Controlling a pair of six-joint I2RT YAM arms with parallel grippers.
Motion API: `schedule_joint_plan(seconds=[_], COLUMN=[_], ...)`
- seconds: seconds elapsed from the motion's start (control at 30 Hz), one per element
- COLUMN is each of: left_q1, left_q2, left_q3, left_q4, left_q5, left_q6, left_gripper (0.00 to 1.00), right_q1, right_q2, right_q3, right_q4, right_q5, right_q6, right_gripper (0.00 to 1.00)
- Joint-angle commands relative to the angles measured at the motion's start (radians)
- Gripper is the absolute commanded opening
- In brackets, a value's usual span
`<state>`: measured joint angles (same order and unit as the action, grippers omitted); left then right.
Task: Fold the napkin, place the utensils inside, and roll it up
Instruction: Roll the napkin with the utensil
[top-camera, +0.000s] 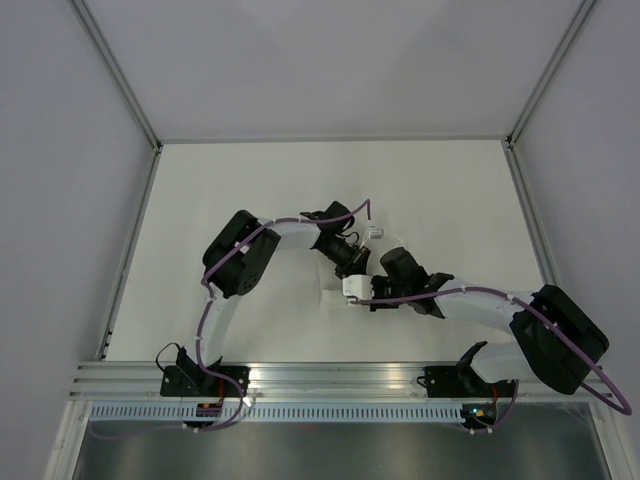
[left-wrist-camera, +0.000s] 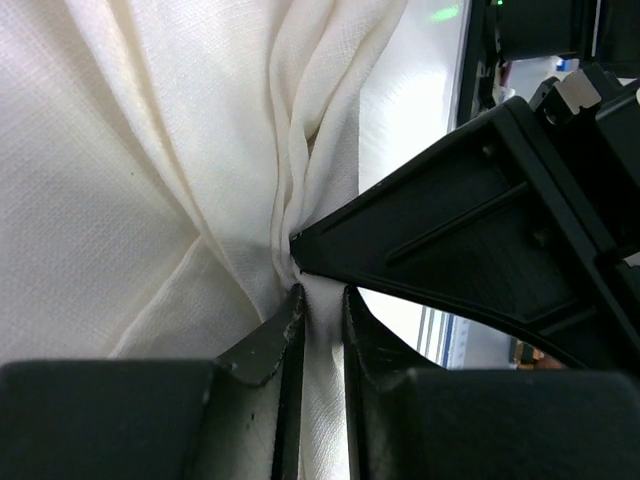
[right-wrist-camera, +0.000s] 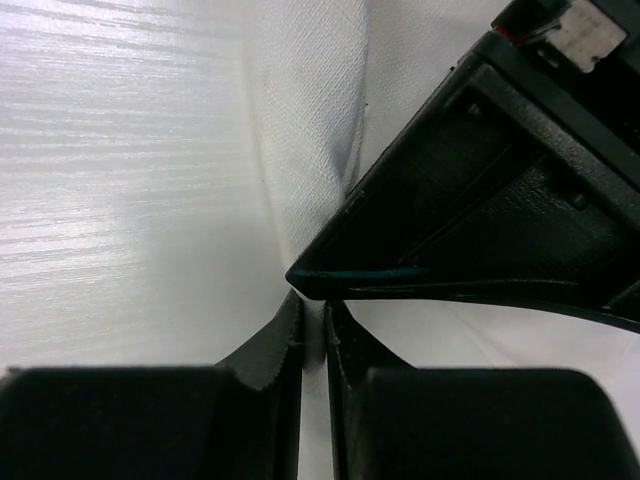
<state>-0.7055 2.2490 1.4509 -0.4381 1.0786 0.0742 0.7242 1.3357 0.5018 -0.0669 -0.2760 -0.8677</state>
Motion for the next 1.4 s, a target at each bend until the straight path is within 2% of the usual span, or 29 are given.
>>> schedule_joint_plan(seconds=[0.0, 0.17, 0.33, 0.4, 0.57, 0.7, 0.87, 1.13, 1.27, 1.37], left_q1=[0.024, 0.066, 0.081, 0.083, 0.092, 0.084, 0.023, -0.23, -0.36, -0.426], left_q2=[-0.094, -0.238, -0.337, -0.405, -0.571, -0.702, -0.845, -0.957, -0.91, -0.846], left_q3=[-0.052, -0.168, -0.257, -0.3, -0.516, -0.685, -0.863, -0.908, -0.883, -0.859], left_q4=[0.142, 0.344, 0.476, 0.536, 0.806, 0.969, 1.156, 1.061, 0.983, 0.946], left_q5=[-0.17, -0.212, -0.27, -0.35, -0.622, -0.738, -0.951, -1.212, -1.286, -1.309], left_q6=[-0.095, -0.235, -0.28, -0.312, -0.418, -0.432, -0.309, 0.06, 0.24, 0.303], left_gripper=[0.22, 0.29, 0.3, 0.3, 0.31, 0.33, 0.33, 0.37, 0.38, 0.4], right_q1=[-0.011, -0.054, -0.123, -0.156, -0.224, -0.281, -0.308, -0.339, -0.345, -0.347], right_q2=[0.039, 0.079, 0.166, 0.195, 0.338, 0.488, 0.626, 0.807, 0.852, 0.862], right_q3=[0.023, 0.078, 0.182, 0.213, 0.348, 0.457, 0.581, 0.727, 0.771, 0.777], right_q4=[-0.076, -0.174, -0.344, -0.417, -0.592, -0.764, -0.885, -1.013, -1.042, -1.042], right_q5=[-0.057, -0.167, -0.287, -0.342, -0.448, -0.503, -0.516, -0.532, -0.531, -0.528], right_q6=[0.016, 0.004, -0.06, -0.083, -0.178, -0.246, -0.287, -0.294, -0.275, -0.26], right_gripper=[0.08, 0.06, 0.04, 0.04, 0.04, 0.04, 0.04, 0.04, 0.04, 0.04])
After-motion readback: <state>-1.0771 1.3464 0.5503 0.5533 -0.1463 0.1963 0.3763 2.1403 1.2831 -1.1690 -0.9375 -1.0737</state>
